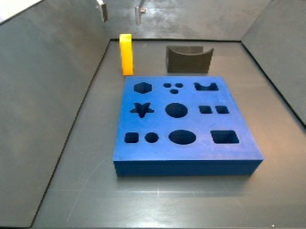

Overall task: Pick up the arch object. Move up. Rotate the arch object. Move to above the board. Insert the arch object.
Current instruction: Rotate the arch object.

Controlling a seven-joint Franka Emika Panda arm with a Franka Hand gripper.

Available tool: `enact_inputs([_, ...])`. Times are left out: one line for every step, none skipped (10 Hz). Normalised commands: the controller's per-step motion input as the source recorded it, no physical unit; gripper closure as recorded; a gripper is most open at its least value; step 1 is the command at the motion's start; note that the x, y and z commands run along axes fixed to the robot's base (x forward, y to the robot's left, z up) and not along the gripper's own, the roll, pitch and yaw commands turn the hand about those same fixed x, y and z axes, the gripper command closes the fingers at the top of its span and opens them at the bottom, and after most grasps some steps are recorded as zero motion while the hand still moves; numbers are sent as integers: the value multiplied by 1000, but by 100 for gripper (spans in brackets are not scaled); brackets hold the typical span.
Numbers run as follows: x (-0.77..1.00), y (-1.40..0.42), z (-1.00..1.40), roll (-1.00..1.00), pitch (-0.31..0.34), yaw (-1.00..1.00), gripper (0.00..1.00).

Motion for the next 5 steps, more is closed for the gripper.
enact_inputs([13, 8, -28, -4, -2, -1000, 0])
enact_inputs([13, 9, -28, -4, -2, -1000, 0])
enact_inputs([13, 9, -28, -4, -2, -1000, 0])
enact_inputs([13, 10, -28, -4, -3, -1000, 0])
enact_inputs([12, 10, -28, -4, -3, -1000, 0])
